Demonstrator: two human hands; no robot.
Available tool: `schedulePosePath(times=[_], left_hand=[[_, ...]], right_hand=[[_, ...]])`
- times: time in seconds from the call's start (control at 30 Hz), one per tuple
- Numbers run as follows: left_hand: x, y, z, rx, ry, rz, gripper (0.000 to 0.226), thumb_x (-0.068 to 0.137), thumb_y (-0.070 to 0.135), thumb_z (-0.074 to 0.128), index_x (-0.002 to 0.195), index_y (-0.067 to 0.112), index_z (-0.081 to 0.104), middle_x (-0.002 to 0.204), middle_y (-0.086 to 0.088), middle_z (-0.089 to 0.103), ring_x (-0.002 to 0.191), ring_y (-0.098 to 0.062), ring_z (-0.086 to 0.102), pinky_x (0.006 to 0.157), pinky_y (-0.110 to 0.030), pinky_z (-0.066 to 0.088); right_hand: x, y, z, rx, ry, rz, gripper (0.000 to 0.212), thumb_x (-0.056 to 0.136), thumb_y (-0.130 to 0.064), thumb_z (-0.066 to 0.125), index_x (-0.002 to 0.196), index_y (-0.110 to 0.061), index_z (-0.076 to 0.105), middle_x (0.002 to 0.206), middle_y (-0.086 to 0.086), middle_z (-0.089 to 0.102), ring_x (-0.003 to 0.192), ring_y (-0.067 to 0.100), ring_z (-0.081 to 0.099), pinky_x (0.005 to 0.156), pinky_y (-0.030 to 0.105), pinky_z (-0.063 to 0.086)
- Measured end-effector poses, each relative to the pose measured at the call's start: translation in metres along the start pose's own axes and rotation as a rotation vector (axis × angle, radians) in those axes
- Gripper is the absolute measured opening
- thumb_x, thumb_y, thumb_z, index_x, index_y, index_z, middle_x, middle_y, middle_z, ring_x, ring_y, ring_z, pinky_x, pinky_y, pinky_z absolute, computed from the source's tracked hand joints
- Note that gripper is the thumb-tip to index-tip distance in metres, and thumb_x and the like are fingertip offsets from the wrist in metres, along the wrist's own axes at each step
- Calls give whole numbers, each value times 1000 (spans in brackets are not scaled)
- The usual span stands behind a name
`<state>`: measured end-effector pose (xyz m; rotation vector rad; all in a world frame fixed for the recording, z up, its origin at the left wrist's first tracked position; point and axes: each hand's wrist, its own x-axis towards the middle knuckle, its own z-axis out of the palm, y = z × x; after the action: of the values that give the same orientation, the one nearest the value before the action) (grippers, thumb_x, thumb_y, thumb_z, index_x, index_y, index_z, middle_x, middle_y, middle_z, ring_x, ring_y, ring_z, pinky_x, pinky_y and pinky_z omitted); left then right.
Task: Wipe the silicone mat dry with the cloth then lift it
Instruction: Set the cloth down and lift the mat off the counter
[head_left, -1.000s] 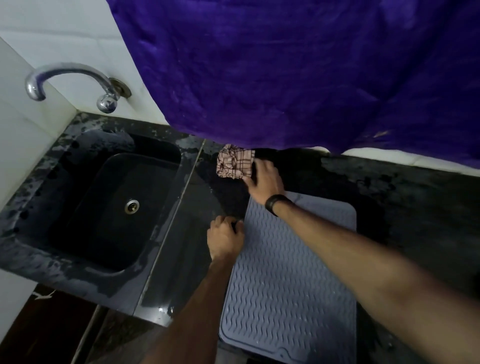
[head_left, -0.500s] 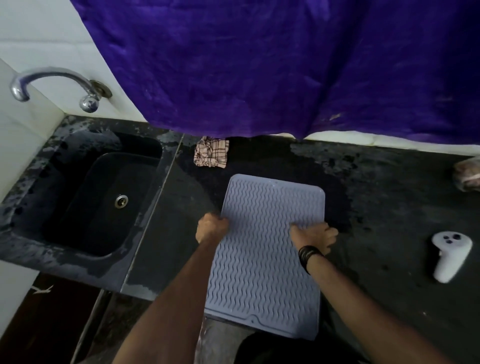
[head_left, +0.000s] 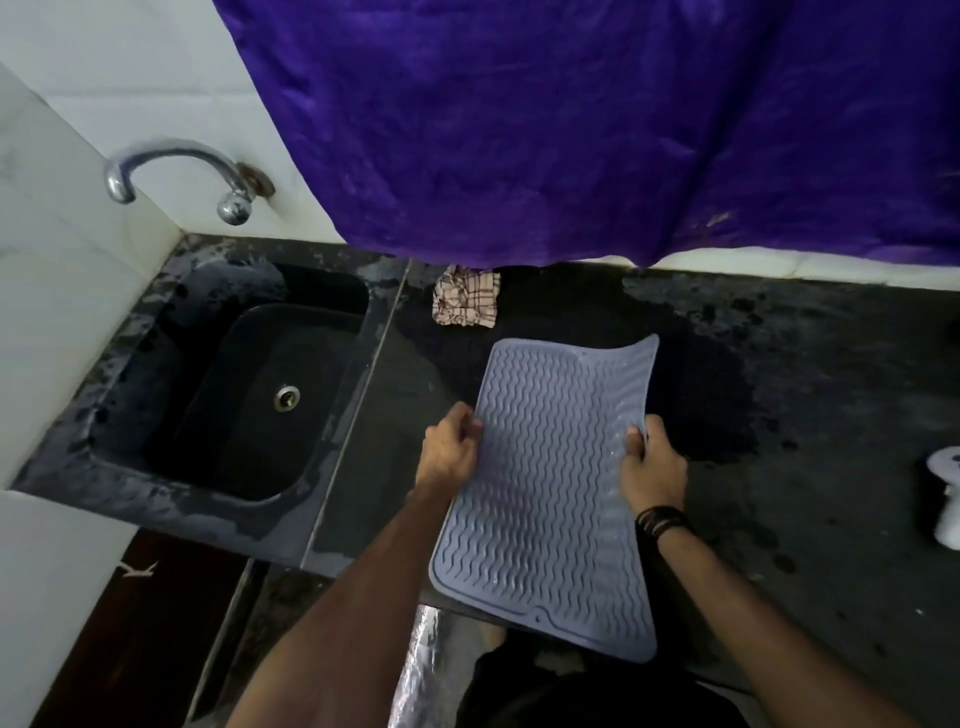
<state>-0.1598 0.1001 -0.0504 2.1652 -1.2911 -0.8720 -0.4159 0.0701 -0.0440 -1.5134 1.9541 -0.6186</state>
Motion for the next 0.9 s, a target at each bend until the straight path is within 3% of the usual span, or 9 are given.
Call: schedulePosePath(times=[0.13,0.23,0.33,0.43,0.63,0.73,0.9], left_hand=[[12,-15,-38,-59,29,60,22,102,24,51,81,24,44,67,7,54,62,3,53,64,-30,34],[22,-36,-71,-62,82,61,22,101,19,53,81,18,46,67,2,53,62,-10,48,64,-33,30],[36,-59,-100,-65,78,37,19,102,17,55,84,8,54,76,-9,59,75,-19,52,69,-35,39],[49,-75,-119,-62,25,-52,20,103,22,53,86,12,55,86,-13,62,81,-24,57,73,-35,44],[67,-97,-118,-28,-24,-152,20,105,28,48,100,10,56,90,-7,60,90,-30,64,74,-36,50],[70,-102,-115,91,-50,-203,26,105,37,46,109,13,56,102,-14,63,94,-34,64,84,-44,55],[74,-108,-109,249,-82,-255,32,103,41,47,121,15,57,115,-17,64,104,-37,65,92,-50,55]], right_hand=[[-9,-29,11,123,9,-14,18,103,-27,39,105,-13,50,86,18,63,75,34,60,72,43,53],[-12,-50,22,201,-10,-17,16,103,-28,40,105,-16,51,87,7,62,77,26,58,73,35,47],[-10,-66,39,243,-53,11,17,102,-30,40,105,-18,52,88,0,60,79,21,58,74,32,44],[-8,-78,66,260,-136,75,20,102,-28,41,111,-17,54,99,2,62,87,22,58,79,31,44],[-7,-90,105,220,-186,221,23,103,-26,40,113,-10,53,108,14,64,99,32,61,89,43,52],[-8,-86,106,98,-204,283,29,103,-31,40,117,-7,45,106,18,61,95,37,62,83,48,55],[-7,-80,103,-55,-178,233,32,102,-31,43,123,-7,39,104,22,62,91,39,64,76,50,56]])
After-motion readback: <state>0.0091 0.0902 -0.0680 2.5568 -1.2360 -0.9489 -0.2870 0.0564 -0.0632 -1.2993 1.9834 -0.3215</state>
